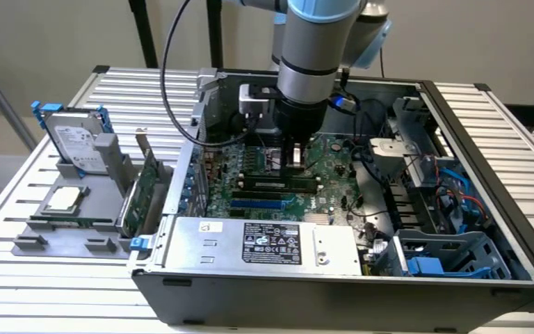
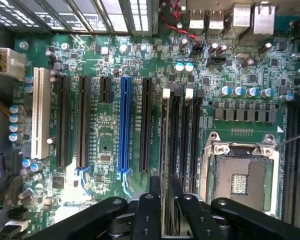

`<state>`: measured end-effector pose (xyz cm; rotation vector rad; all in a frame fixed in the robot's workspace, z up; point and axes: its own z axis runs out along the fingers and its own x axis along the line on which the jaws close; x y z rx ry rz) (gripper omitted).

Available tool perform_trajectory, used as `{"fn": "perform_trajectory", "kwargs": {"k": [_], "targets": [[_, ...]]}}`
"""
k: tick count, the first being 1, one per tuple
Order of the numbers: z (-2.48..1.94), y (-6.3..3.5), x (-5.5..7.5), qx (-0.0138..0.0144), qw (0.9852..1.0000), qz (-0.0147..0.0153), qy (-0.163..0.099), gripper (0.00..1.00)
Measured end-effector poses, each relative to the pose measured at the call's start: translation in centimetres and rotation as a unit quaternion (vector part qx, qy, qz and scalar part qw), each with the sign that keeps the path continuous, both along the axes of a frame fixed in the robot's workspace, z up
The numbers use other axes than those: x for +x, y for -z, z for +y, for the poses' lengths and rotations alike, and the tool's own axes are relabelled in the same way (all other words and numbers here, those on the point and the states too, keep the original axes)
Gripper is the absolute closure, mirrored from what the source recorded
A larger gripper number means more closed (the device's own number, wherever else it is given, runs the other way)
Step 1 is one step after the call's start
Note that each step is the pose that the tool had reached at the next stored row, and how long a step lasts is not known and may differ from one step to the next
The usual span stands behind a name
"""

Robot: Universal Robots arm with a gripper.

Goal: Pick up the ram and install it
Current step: 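Press down the ram until it locks into place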

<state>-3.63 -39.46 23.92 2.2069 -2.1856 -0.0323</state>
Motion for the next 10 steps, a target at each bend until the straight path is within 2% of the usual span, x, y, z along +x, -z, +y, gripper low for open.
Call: {"fn": "perform_trajectory", "kwargs": {"k": [2,3,10], "targets": [[0.00,-0.73,0.00,0.0002,1.0000,0.0001,0.000,0.00],[0.00,-0.86,0.00,0.0005,1.0000,0.0001,0.000,1.00],[0.00,-0.87,0.00,0.0005,1.0000,0.0001,0.000,1.00]]}}
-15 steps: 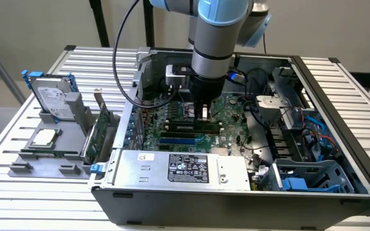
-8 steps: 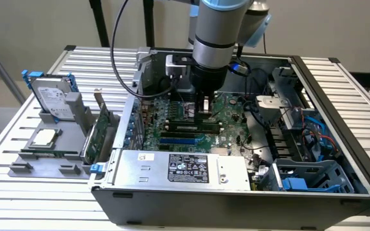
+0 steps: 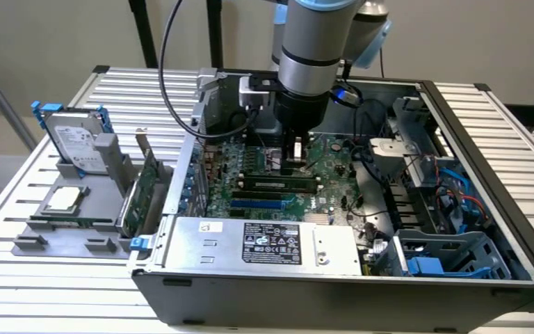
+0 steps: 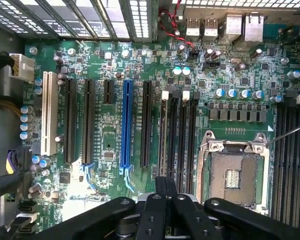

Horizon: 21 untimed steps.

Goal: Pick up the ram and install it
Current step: 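Press down the ram until it locks into place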

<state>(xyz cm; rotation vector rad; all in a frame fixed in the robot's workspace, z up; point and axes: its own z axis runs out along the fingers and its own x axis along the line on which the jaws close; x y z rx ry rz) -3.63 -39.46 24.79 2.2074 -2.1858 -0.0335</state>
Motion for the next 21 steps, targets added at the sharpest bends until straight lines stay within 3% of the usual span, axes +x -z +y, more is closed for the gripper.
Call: {"fn": "perform_trajectory", "kwargs": {"k": [11,21], "targets": [[0.00,0.10,0.0,-0.0001,1.0000,-0.0008,0.000,1.00],[0.00,1.69,-0.5,-0.0001,1.0000,-0.0017,0.001,1.00]]}}
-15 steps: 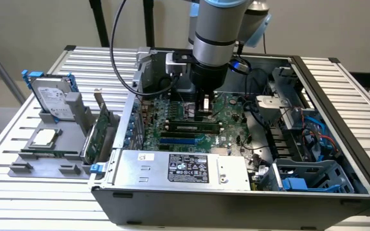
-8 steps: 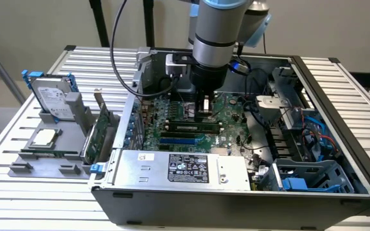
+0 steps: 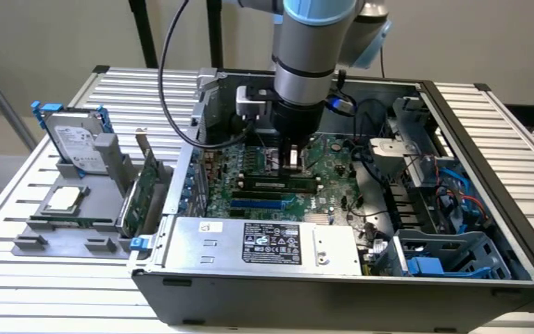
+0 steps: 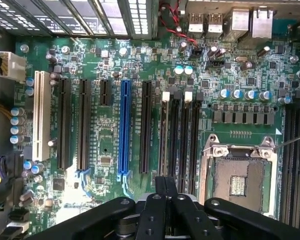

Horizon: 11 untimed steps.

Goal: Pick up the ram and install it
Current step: 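Press down the ram until it locks into place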

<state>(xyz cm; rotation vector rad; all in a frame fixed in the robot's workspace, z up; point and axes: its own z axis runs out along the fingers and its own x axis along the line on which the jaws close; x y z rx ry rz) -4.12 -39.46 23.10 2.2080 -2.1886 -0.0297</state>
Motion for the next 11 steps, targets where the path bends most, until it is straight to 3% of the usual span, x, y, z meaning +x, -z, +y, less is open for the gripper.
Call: {"fn": "perform_trajectory", "kwargs": {"k": [7,9,11], "targets": [[0.00,0.78,-0.2,-0.0008,1.0000,-0.0007,0.000,1.00],[0.02,0.14,-0.3,0.0009,1.0000,-0.0007,0.000,1.00],[0.00,-0.80,-0.3,0.0001,1.0000,-0.0009,0.000,1.00]]}}
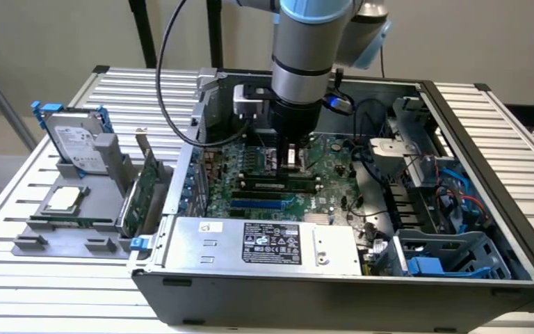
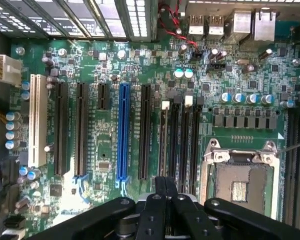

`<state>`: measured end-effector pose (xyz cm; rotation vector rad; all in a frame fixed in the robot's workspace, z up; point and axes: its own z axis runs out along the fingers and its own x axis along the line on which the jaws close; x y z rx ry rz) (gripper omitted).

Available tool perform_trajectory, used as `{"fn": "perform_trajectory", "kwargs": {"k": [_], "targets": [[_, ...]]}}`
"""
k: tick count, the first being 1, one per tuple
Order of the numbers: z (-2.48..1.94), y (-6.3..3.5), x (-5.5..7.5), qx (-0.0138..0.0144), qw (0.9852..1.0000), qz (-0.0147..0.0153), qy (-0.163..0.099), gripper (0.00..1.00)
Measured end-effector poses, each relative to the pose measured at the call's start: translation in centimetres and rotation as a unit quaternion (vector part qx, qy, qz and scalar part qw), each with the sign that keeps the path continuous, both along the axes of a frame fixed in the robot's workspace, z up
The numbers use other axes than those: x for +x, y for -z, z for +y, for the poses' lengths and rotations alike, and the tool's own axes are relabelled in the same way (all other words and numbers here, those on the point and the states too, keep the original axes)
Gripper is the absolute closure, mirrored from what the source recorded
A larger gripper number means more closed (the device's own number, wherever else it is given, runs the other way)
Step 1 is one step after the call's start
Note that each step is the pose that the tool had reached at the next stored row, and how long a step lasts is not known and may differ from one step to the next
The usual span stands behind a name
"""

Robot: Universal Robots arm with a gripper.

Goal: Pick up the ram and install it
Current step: 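Press down the ram until it locks into place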

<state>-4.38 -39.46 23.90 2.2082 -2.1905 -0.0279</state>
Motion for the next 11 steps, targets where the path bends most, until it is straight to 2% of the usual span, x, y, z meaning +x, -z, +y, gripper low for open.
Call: {"fn": "perform_trajectory", "kwargs": {"k": [3,11], "targets": [[0.00,-0.79,0.01,-0.0001,1.0000,0.0000,0.000,1.00],[0.00,-0.83,0.01,0.0000,1.0000,0.0000,0.000,1.00]]}}
